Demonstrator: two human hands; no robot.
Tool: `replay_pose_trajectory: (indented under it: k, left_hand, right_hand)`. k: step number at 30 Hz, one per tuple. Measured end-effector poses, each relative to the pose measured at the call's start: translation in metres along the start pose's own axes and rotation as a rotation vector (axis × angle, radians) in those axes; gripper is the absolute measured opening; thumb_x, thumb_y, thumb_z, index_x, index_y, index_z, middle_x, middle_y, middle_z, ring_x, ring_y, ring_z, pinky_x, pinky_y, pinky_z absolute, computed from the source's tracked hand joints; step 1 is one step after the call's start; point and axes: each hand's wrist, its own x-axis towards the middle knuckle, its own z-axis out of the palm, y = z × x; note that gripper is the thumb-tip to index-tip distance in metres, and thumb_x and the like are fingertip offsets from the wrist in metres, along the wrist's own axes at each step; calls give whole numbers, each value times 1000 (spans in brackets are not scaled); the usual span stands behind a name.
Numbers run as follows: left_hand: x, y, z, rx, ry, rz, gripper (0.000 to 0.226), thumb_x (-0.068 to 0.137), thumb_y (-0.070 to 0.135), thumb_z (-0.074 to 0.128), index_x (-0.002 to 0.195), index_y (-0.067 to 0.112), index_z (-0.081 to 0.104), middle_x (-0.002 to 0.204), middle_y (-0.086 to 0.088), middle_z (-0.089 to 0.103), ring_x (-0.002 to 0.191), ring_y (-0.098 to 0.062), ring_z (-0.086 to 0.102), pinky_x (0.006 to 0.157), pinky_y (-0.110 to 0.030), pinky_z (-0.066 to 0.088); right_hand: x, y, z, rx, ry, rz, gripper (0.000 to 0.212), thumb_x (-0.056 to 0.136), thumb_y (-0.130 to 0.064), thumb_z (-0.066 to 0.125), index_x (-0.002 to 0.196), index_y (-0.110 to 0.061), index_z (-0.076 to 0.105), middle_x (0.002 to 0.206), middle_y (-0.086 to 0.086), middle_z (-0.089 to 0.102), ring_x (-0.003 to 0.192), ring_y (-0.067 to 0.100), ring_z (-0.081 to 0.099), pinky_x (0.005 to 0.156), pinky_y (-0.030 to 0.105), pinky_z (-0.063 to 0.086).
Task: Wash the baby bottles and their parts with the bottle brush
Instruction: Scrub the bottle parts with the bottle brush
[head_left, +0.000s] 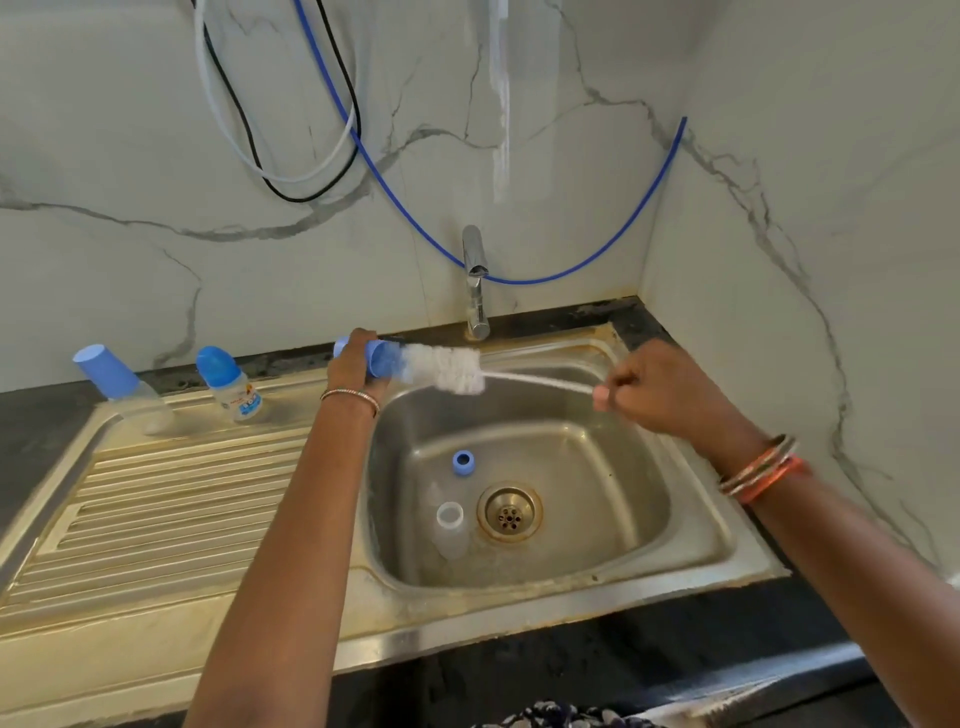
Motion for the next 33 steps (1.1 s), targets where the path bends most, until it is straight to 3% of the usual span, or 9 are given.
replay_pose_trajectory:
  k: [2,4,7,10,12,17,24,28,33]
  left_hand:
    - [-2,5,-1,-86,-98,28,21,97,7,39,79,13,47,79,1,50,62,-7,54,57,-16,48]
    - [-5,9,-1,-148,-106,57,20,97,7,38,80,14,47,79,2,51,64,-7,54,57,-16,49]
    - [-5,7,-4,-213,-90,110,25,98,5,41,75,13,44,63,3,54,54,-7,54,50,-19,51]
    - [-11,5,-1,-248,-74,99,21,97,6,47,77,12,47,64,-2,53,58,-12,56,57,-24,55]
    - [-14,6,-3,-290,-99,104,24,97,4,45,74,11,44,54,1,52,51,-11,56,58,-26,53]
    - [-14,12,-17,-387,-309,61,26,92,8,44,67,15,46,67,-3,47,63,-16,52,67,-28,48]
    - [-11,17,-14,-284,-110,-36,30,97,37,47,95,8,55,79,-7,57,82,-19,60,90,-33,48]
    - [-11,15,-7,-139,-85,-139,40,96,41,50,103,2,50,96,-15,57,92,-24,59,84,-32,50]
    - [-12,10,-3,-232,-187,-49,57,101,42,31,139,-1,34,146,-19,38,135,-28,38,101,-35,37]
  right_hand:
    - [3,1,-7,306,-398,258,23,94,-19,55,77,-7,65,47,-3,43,32,5,28,34,16,23]
    - [4,6,-2,274,-353,217,22,94,-19,54,80,-10,68,51,-4,46,34,3,34,40,16,26]
    - [-2,10,15,-337,309,-174,8,85,-15,66,81,-18,72,70,-4,64,64,14,61,56,23,37]
    - [-2,14,27,-340,729,-467,21,71,3,70,85,-13,75,82,2,70,72,24,64,61,30,47]
    - [-1,12,28,-126,612,-388,17,76,-1,70,86,-13,75,79,-3,69,68,14,62,58,27,49]
    - [2,16,12,459,-607,315,30,99,-20,43,88,-3,65,47,-2,44,34,4,26,35,16,22]
    - [-1,27,30,-133,168,-49,36,87,-34,65,118,-27,47,80,-8,64,74,12,60,68,31,46]
    - [-1,37,32,-275,484,-348,10,82,-14,71,88,-13,64,78,0,61,71,22,58,63,33,46]
    - [-2,26,22,372,-293,165,23,94,-14,54,78,-5,69,53,-1,53,37,5,39,39,16,29]
